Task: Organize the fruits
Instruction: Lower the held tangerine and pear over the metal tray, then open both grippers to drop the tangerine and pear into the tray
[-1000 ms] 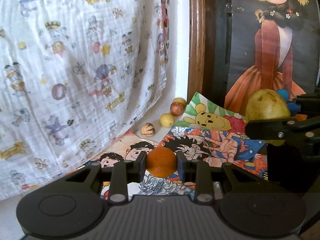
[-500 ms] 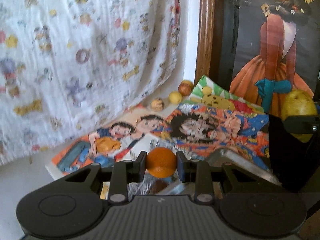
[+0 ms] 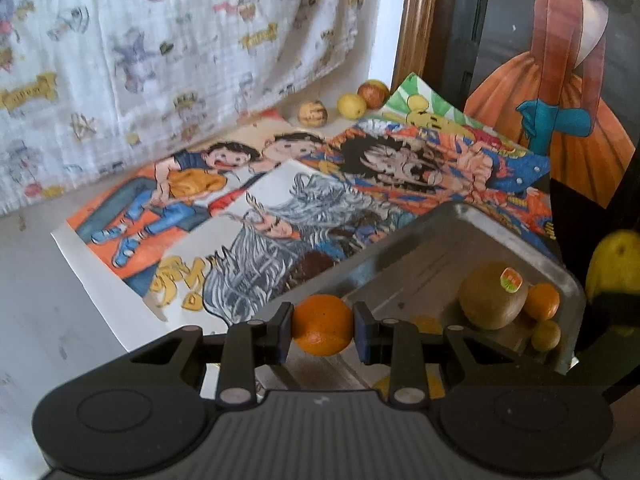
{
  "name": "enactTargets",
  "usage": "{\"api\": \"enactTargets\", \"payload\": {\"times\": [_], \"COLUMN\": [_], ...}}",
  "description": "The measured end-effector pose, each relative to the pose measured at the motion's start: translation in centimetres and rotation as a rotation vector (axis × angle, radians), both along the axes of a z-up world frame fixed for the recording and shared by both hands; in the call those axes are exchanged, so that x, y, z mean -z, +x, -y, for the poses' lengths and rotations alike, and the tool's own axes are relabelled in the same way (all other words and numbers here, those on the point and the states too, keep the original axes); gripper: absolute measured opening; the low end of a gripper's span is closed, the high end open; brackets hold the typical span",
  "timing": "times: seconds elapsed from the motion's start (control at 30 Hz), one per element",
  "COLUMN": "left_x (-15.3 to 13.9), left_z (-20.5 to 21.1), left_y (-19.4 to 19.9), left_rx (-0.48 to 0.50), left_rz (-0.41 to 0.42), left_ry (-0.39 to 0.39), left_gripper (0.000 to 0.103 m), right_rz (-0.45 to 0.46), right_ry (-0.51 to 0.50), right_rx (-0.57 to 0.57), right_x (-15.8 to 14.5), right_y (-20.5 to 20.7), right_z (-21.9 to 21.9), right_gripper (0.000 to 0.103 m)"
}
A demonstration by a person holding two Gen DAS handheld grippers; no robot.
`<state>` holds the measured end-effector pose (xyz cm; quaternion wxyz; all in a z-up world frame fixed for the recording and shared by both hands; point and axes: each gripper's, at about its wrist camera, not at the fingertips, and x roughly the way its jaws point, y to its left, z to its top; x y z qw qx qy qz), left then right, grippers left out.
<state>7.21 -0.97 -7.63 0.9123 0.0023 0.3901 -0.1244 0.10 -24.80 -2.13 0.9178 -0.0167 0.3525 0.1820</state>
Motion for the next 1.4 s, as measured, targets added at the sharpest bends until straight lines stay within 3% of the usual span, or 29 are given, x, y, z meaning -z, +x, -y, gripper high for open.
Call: {"api": "enactTargets", "payload": {"times": [0.37,1.4], "left_x": [1.4,2.3], "left_z": [1.3,3.0], "left_y": [0.9,1.4], "left_rx": [0.014,0.037], "left_rz": [-0.036,-0.046], "left_ry": [0.0,0.04], "left_gripper": [0.034,0.036], "right_rz": [-0.095,-0.132], "right_ry": [0.009,0.037], "right_rx": [0.014,0.044], "right_x": [4.2,5.7], "right_y": [1.6,2.8], "right_z": [-0.6,-1.3], "right_gripper": [0.057,0.058]}}
